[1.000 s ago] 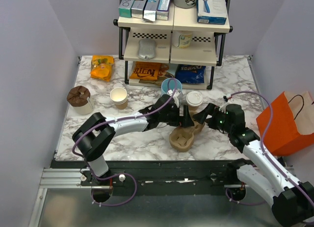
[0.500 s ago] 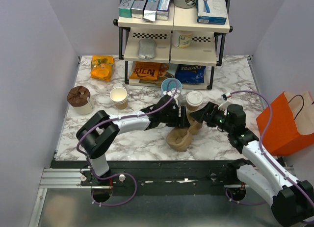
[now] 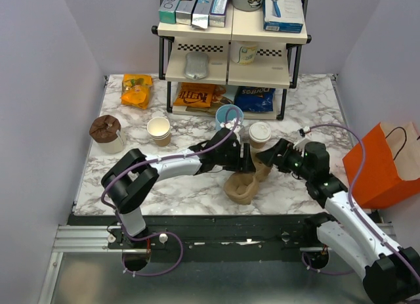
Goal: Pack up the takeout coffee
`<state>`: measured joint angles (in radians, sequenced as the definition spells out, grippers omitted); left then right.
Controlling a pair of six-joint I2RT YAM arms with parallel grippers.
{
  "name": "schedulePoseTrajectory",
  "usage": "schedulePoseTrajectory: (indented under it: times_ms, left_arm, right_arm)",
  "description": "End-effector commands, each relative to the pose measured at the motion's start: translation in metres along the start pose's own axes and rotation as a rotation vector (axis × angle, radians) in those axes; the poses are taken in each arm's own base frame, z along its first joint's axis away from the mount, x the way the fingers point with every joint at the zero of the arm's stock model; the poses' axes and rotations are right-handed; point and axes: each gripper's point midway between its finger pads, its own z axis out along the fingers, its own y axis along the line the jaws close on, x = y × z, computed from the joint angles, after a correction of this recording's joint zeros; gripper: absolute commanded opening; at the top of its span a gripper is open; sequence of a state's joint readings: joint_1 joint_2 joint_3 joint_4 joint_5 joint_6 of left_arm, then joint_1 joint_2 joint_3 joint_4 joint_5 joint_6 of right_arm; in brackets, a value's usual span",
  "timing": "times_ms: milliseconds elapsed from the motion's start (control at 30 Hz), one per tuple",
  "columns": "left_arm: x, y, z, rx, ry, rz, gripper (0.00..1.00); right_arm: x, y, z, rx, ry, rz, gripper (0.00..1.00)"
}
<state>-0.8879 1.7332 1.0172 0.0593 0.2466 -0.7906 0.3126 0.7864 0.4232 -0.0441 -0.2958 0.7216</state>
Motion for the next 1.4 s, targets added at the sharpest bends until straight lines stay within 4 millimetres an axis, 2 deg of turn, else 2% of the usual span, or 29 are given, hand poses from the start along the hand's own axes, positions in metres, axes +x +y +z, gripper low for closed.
schedulePoseTrajectory:
  times_ms: [0,167,267,367,400,467,500,533,567,600,633,667,700,733,767,800,867,900,967,1033,1133,1200,1233,1367]
  left_arm:
    - [-0.008,-0.039,-0.015,0.102,-0.029,0.061,0.76]
    - [-0.002,-0.045,-0.027,0.123,-0.018,0.065,0.76]
    - [0.001,-0.048,-0.039,0.145,-0.027,0.053,0.78]
    - [0.001,-0.048,-0.051,0.148,-0.06,0.044,0.86]
    - [0.007,-0.04,-0.052,0.126,-0.054,0.035,0.87]
    - [0.003,-0.034,-0.062,0.092,-0.088,0.029,0.93]
    - [0.01,-0.025,-0.065,0.067,-0.082,0.017,0.94]
    - [0.012,-0.021,-0.068,0.056,-0.088,0.011,0.95]
    - [0.006,-0.021,-0.079,0.055,-0.127,0.01,0.96]
    - [0.014,-0.01,-0.082,0.024,-0.123,0.0,0.98]
    - [0.016,-0.006,-0.086,0.014,-0.132,-0.009,0.99]
    - [0.013,-0.008,-0.097,0.019,-0.161,-0.007,0.99]
    - [0.019,0.008,-0.101,-0.031,-0.162,-0.021,0.99]
    - [0.022,0.013,-0.105,-0.045,-0.167,-0.027,0.99]
    - [0.019,0.013,-0.114,-0.043,-0.196,-0.029,0.99]
    - [0.027,0.029,-0.117,-0.083,-0.188,-0.044,0.99]
    - [0.027,0.035,-0.128,-0.092,-0.223,-0.057,0.99]
    - [0.036,0.046,-0.129,-0.113,-0.213,-0.067,0.99]
    - [0.036,0.048,-0.138,-0.101,-0.235,-0.078,0.99]
    - [0.042,0.057,-0.142,-0.123,-0.236,-0.09,0.99]
    - [0.047,0.063,-0.148,-0.133,-0.24,-0.093,0.99]
    - [0.048,0.064,-0.151,-0.131,-0.246,-0.093,0.99]
    - [0.047,0.063,-0.152,-0.128,-0.249,-0.092,0.99]
    - [0.046,0.058,-0.152,-0.107,-0.247,-0.084,0.99]
  right_arm:
    - [0.031,-0.044,-0.012,0.213,0.094,0.025,0.97]
    - [0.025,-0.061,-0.022,0.301,0.071,-0.07,0.97]
    - [0.02,-0.057,-0.032,0.301,0.098,-0.179,0.99]
    - [0.014,-0.049,-0.041,0.287,0.11,-0.244,0.99]
    - [0.015,-0.052,-0.046,0.315,0.122,-0.249,0.99]
    - [0.013,-0.04,-0.048,0.289,0.133,-0.292,0.99]
    - [0.016,-0.038,-0.051,0.299,0.153,-0.305,0.99]
    - [0.026,-0.024,-0.05,0.256,0.188,-0.349,0.98]
    - [0.024,-0.009,-0.051,0.227,0.188,-0.372,0.98]
    - [0.028,-0.004,-0.05,0.239,0.207,-0.404,0.97]
    - [0.045,0.014,-0.051,0.174,0.268,-0.47,0.93]
    - [0.045,0.031,-0.052,0.139,0.28,-0.496,0.92]
    - [0.055,0.034,-0.053,0.135,0.332,-0.529,0.92]
    - [0.074,0.041,-0.053,0.1,0.408,-0.602,0.9]
    - [0.079,0.044,-0.052,0.093,0.434,-0.635,0.9]
    - [0.086,0.05,-0.053,0.066,0.466,-0.668,0.89]
    - [0.105,0.056,-0.052,0.0,0.545,-0.758,0.86]
    - [0.116,0.064,-0.054,-0.068,0.584,-0.772,0.85]
    - [0.129,0.066,-0.053,-0.102,0.642,-0.819,0.77]
    - [0.136,0.069,-0.052,-0.12,0.677,-0.843,0.7]
    - [0.145,0.064,-0.05,-0.094,0.723,-0.877,0.67]
    - [0.147,0.06,-0.048,-0.062,0.739,-0.892,0.66]
    - [0.148,0.058,-0.047,-0.051,0.744,-0.9,0.61]
    - [0.142,0.054,-0.042,-0.001,0.713,-0.91,0.56]
